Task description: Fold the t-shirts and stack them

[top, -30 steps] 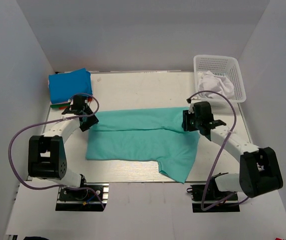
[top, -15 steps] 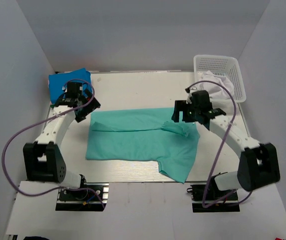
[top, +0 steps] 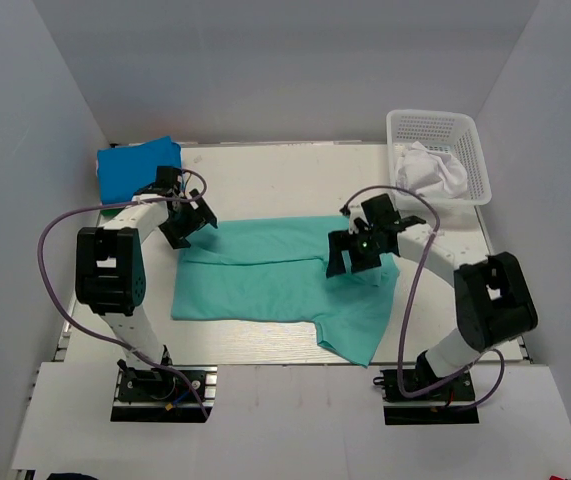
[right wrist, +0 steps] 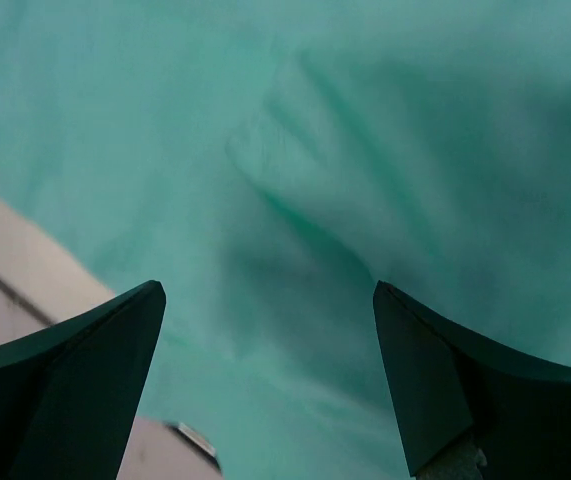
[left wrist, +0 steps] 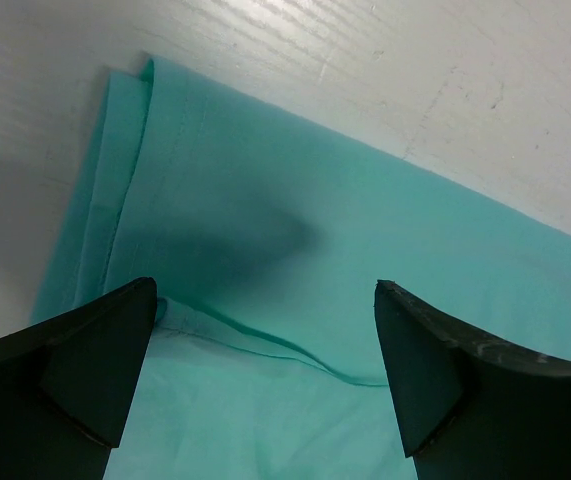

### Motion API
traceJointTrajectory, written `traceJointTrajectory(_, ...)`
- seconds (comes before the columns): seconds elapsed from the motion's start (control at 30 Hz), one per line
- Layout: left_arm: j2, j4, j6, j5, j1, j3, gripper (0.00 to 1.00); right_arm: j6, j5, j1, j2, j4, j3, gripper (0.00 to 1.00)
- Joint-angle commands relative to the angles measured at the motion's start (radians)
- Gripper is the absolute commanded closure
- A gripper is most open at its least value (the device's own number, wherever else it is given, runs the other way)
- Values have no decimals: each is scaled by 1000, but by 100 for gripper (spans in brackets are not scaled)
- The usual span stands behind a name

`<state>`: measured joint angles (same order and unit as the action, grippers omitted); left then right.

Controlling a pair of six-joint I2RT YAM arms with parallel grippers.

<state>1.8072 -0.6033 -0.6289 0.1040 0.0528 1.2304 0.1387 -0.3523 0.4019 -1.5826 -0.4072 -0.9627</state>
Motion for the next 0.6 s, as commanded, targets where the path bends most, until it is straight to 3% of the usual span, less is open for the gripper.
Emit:
traceJointTrajectory(0.0, -23, -61, 26, 26, 4, 29, 0, -53, -105, 18, 140, -174, 57, 10)
traceJointTrajectory(0.17, -92, -216, 49, -19, 4, -58, 0, -8, -13, 15, 257, -202, 61, 10)
traceJointTrajectory(0.3, -173, -320, 49, -89, -17, -146, 0, 94, 156, 9, 239, -142, 22, 10)
traceJointTrajectory(0.43, -197, -389, 23, -208, -18, -108, 0, 121, 249, 2, 168, -133, -71, 10)
traceJointTrajectory(0.57, -206, -377, 3, -182, -5, 26, 0, 189, 331, -9, 105, -85, -137, 10)
